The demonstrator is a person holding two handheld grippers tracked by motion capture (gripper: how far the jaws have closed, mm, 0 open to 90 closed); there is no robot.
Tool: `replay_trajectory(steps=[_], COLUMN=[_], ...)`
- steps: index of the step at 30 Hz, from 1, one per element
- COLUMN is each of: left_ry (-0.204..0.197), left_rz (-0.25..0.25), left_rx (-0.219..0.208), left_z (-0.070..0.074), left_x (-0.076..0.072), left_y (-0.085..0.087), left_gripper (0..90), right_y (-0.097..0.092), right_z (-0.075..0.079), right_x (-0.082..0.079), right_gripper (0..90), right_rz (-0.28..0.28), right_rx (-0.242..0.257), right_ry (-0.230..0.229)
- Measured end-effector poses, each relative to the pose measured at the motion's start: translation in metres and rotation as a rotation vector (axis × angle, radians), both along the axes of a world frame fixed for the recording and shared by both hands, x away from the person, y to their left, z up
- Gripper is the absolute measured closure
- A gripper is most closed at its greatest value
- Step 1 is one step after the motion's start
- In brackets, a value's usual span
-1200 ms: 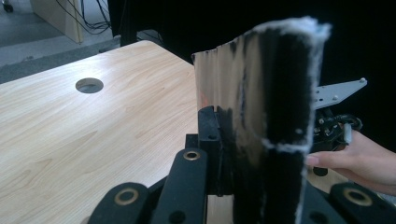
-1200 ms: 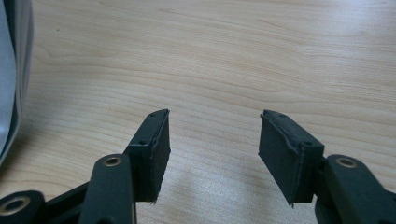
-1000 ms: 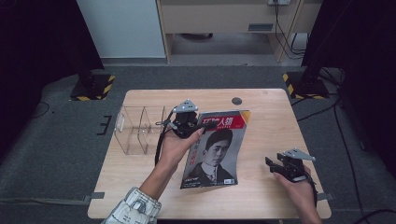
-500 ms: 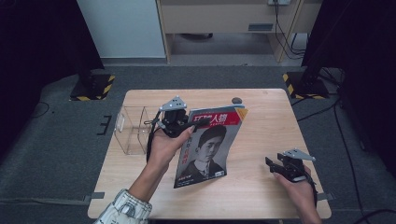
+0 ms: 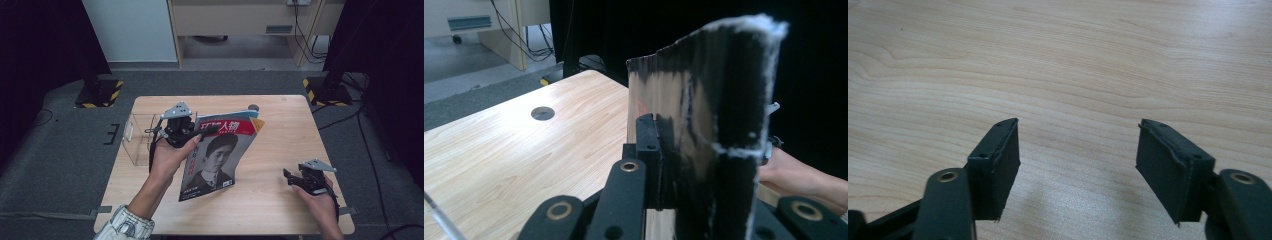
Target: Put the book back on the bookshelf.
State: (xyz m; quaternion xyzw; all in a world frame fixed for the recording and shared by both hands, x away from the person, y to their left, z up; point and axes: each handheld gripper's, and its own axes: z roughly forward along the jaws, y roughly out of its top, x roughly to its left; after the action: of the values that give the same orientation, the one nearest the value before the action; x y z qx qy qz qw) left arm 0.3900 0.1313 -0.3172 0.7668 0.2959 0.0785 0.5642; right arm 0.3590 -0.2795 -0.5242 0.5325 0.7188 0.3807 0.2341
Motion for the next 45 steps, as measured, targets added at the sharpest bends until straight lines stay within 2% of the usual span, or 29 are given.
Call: replay_trajectory(steps=[4, 13, 39, 45], left_ry=[-0.001, -0.012, -0.016, -0.016], left_rz=[0.004, 0.006, 0.047, 0.057], left_rx=[-0.002, -0.008, -0.042, -0.039], left_z=[0.002, 0.007, 0.010, 0.010], left_x=[-0.002, -0.009, -0.016, -0.018], left_y=[0.004, 0.013, 0.049, 0.056], left_gripper=[86.6, 86.6, 86.6, 86.6], right_y=[0.001, 0.004, 0.004, 0.005], right_z=[-0.001, -0.005, -0.006, -0.007], right_x=[0.001, 0.002, 0.002, 0.002], right_gripper=[27.8, 25.7, 25.2, 23.8], right_rz=[-0.002, 0.002, -0.002, -0.002], right_rx=[-0.004, -0.037, -0.055, -0.052], right_ry=[0.009, 0.013, 0.020, 0.022])
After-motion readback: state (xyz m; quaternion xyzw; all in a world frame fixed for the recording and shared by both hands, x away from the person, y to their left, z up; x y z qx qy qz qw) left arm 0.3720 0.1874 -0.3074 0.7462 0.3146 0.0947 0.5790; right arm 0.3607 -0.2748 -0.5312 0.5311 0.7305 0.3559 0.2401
